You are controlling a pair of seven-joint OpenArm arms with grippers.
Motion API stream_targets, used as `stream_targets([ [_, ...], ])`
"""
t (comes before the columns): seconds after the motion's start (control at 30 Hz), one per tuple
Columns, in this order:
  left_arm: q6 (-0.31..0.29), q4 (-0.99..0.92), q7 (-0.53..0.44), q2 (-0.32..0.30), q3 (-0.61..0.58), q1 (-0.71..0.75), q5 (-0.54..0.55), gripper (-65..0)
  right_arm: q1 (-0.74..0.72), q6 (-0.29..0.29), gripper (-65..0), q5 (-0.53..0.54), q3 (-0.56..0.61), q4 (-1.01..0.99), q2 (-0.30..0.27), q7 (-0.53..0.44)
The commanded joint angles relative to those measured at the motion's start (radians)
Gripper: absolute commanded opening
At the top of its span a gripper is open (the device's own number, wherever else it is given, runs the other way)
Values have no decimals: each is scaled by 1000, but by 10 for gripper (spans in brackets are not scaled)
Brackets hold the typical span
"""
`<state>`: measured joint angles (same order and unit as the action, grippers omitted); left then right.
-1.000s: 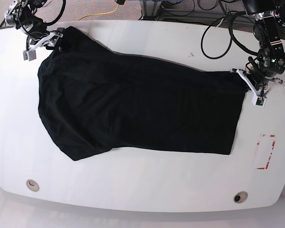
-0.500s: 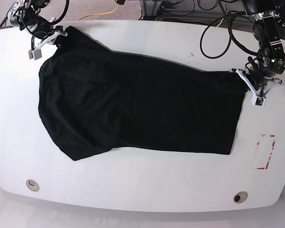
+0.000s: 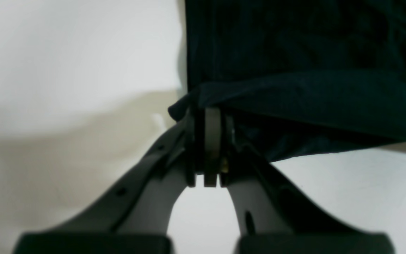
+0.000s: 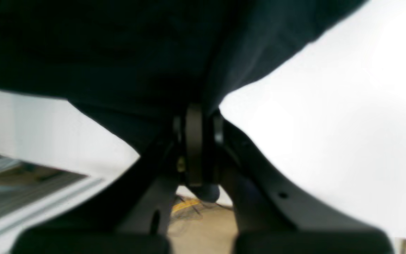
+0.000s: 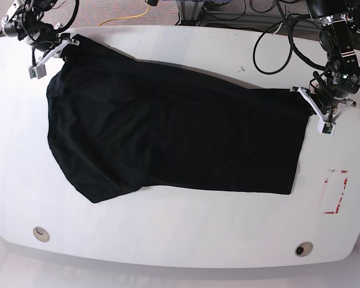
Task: Layout the t-shirt on the table in an organized manner, then fold the t-shirt properly
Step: 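Regrasp the shirt edge with the right gripper and pull it outward, then pull the shirt edge outward with the right gripper to smooth it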
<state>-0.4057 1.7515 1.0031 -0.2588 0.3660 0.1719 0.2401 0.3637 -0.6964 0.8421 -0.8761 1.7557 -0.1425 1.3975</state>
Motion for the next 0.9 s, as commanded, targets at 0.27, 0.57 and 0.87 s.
stream_targets([
  [0.27, 0, 43, -13, -15, 3, -31, 5, -650, -32, -2, -650, 10, 2, 157, -13, -1],
  [0.57, 3, 37, -13, -14, -17, -68, 3, -650, -116, -2, -650, -57, 4, 118, -13, -1],
  [0.87, 4, -23, -14, -14, -45, -120, 3, -650, -217, -2, -650, -103, 5, 60, -24, -1],
])
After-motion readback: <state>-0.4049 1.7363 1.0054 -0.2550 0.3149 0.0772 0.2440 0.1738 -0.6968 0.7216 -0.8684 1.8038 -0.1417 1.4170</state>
